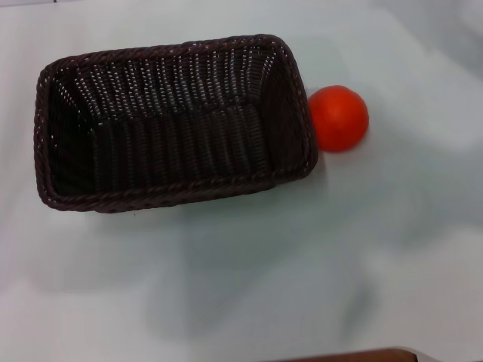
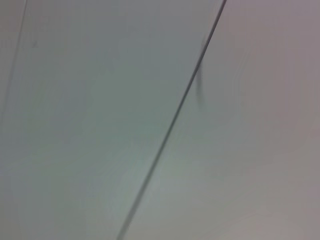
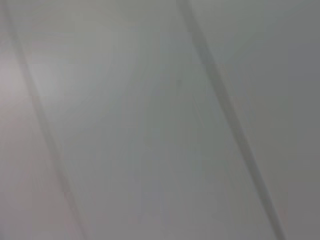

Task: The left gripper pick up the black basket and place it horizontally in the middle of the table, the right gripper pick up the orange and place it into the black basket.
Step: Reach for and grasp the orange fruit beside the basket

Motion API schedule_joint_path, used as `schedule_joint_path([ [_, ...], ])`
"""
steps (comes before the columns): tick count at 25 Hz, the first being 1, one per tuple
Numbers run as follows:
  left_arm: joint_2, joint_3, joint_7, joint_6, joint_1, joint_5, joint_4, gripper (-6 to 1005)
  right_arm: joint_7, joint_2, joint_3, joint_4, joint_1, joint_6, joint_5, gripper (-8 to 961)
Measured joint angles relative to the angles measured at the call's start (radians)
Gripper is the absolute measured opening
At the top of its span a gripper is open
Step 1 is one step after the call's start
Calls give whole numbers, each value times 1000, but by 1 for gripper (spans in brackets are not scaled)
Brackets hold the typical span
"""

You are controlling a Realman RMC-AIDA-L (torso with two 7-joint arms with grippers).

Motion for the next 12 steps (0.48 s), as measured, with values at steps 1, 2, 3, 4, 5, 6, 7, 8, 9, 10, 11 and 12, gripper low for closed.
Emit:
schedule_joint_path([
  [1,0,0,100,34,-2,-42,-40,588,54,-7,3,-44,3,-7,-90,572],
  [2,-2,2,221,81,-5,-90,-88,588,98,-13,6,-74,8,-15,-162,572],
  [3,-3,4,302,114,-8,-118,-122,587,143,-20,9,-109,14,-30,-243,571],
  [4,-3,4,356,137,-12,-134,-148,586,184,-25,13,-145,22,-50,-325,570],
  [5,-3,4,434,168,-20,-155,-184,585,226,-28,18,-179,30,-81,-409,570],
  [6,-3,4,442,171,-21,-157,-188,584,259,-30,22,-209,38,-105,-476,569],
  [7,-3,3,456,172,-27,-162,-197,583,297,-32,26,-242,48,-137,-549,569],
  [8,-3,3,462,172,-31,-164,-203,583,337,-34,29,-266,61,-172,-625,568],
  [9,-3,3,462,172,-31,-164,-203,582,370,-37,34,-284,77,-206,-692,568],
  [10,-1,2,461,166,-44,-166,-214,581,400,-41,41,-294,96,-244,-761,567],
  [11,0,2,461,164,-47,-166,-217,581,423,-43,53,-298,115,-282,-824,566],
  [12,1,2,461,161,-49,-167,-219,581,436,-44,63,-301,131,-311,-869,566],
])
